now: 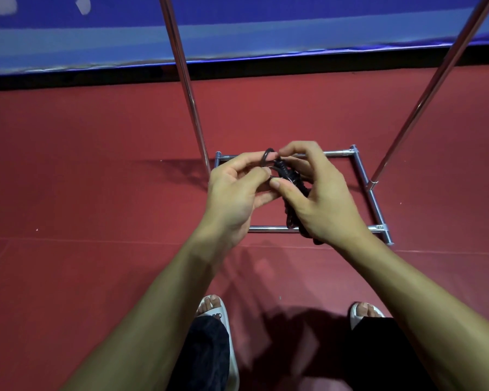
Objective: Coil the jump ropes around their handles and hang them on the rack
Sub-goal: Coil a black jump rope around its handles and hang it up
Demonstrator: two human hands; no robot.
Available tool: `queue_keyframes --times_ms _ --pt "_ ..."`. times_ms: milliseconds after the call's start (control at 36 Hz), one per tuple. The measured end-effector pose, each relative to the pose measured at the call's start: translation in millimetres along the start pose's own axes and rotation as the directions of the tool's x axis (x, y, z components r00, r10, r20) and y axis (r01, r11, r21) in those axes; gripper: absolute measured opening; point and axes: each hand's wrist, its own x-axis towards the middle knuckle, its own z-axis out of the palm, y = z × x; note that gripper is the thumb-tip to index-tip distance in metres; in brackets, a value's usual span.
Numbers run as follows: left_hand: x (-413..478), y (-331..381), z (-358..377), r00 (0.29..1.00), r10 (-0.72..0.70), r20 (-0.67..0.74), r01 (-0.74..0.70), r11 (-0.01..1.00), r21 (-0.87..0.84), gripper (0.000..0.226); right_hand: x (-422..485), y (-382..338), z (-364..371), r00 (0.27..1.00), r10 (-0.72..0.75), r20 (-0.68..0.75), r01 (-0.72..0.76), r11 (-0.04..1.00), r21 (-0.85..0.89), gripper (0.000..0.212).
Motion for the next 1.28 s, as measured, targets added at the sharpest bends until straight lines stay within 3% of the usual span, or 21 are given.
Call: queue_keyframes --times_ms 111,306,583,889,972,1083,1278 --pt "-1 2 -1 1.0 -0.004 -0.001 0.004 0.997 0.075 0.025 1 4 1 1.0 0.017 0.024 -0.015 0.997 -0.072 0.053" --pt "1 0 -5 0.998 0.03 -0.051 -0.019 0.981 0.191 0.02 0 11 6 0.996 -0.085 0.015 0.086 0.968 -0.234 0.053" --pt "3 0 -12 0.99 -0.004 0.142 -0.042 0.948 0.317 0.03 0 9 2 0.973 -0.053 0.226 0.089 0.984 -0.152 0.056" --pt "5 7 -22 0.952 -0.184 0.243 0.175 0.983 0.057 0.022 1 6 -4 0.969 -0.073 0.235 0.081 0.996 -0.027 0.032" --pt "6 8 -25 0.928 -0.249 0.276 0.273 0.961 -0.049 0.008 2 6 -5 0.966 -0.059 0.251 0.062 0.998 -0.003 0.028" --pt "10 5 -28 0.899 -0.355 0.258 0.407 0.895 -0.185 0.012 2 6 -8 0.955 -0.047 0.294 0.038 0.999 0.035 0.028" --pt "9 4 -26 0.803 -0.356 0.477 0.471 0.87 -0.144 0.02 -2 -4 -9 0.961 -0.005 0.278 -0.043 0.985 0.168 0.024"
